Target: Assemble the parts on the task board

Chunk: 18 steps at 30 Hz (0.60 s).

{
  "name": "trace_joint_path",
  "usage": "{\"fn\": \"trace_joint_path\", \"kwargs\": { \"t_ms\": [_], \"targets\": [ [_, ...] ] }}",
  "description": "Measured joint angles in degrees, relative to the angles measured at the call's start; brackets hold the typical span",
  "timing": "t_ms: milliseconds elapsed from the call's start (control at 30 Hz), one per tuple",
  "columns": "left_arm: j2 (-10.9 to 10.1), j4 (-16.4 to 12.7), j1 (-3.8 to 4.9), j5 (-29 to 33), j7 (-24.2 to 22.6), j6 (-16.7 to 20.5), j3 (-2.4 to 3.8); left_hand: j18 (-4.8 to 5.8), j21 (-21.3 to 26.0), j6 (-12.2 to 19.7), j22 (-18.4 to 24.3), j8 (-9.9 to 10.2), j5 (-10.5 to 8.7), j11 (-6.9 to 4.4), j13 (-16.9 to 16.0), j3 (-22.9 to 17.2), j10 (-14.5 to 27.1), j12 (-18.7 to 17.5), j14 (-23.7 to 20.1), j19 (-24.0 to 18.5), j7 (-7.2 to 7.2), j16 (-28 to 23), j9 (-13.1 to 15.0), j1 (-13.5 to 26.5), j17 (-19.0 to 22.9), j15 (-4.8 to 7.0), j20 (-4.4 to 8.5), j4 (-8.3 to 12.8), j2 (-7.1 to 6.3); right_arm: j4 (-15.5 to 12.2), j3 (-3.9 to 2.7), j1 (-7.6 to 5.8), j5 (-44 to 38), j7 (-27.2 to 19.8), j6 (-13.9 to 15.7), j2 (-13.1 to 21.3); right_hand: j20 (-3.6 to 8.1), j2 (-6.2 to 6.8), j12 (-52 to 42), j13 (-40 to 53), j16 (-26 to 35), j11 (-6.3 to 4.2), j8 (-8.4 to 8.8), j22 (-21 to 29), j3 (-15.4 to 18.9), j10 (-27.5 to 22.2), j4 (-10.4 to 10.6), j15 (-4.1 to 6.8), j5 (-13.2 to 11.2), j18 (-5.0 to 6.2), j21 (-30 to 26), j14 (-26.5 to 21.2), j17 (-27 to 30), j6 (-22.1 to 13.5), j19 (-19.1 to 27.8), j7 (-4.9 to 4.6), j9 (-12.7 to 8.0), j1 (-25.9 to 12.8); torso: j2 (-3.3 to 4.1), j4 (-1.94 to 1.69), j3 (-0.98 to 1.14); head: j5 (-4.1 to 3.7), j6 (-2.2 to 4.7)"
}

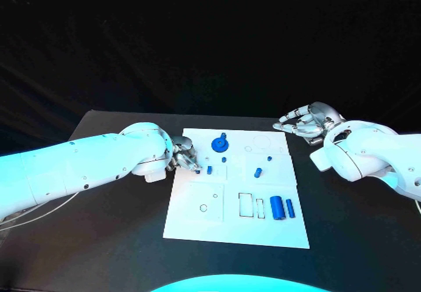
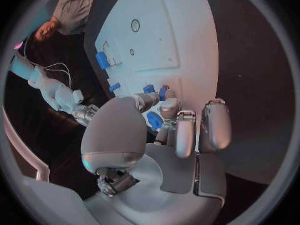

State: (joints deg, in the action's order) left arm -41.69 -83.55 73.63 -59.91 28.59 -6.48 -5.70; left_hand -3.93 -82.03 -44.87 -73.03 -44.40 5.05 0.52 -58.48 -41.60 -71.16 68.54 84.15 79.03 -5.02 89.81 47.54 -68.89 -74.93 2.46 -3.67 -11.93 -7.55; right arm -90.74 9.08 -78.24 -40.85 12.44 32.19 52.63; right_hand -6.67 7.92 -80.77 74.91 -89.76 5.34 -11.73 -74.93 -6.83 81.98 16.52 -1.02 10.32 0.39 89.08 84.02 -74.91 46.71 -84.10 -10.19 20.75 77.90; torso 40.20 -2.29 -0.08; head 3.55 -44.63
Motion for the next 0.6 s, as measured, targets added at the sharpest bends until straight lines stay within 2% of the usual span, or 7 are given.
{"fn": "trace_joint_path", "kwargs": {
  "t_ms": [600],
  "targets": [
    [-0.1, 0.4, -0.01, 0.0, 0.0, -0.6, -0.01, 0.0, 0.0, 0.0, -0.2, 0.1, -0.08, -0.22, -0.1, 0.0, -0.2, 0.2, 0.0, 0.2, -0.01, 0.0, 0.0, 0.0, 0.0, 0.0, 0.19, 0.0, -0.01, 0.0, 0.0, 0.06, 0.0, 0.0, 0.0, 0.0, 0.0, 0.0, 0.0, 0.0, 0.0, 0.0, 0.0, 0.0, 0.0, 0.0, 0.0, 0.0, 0.0, 0.0, 0.0, 0.0, 0.0, 0.0, 0.0, 0.0, 0.0, 0.0, 0.02, -0.01, 0.0, 0.04, -0.1]
  ]
}}
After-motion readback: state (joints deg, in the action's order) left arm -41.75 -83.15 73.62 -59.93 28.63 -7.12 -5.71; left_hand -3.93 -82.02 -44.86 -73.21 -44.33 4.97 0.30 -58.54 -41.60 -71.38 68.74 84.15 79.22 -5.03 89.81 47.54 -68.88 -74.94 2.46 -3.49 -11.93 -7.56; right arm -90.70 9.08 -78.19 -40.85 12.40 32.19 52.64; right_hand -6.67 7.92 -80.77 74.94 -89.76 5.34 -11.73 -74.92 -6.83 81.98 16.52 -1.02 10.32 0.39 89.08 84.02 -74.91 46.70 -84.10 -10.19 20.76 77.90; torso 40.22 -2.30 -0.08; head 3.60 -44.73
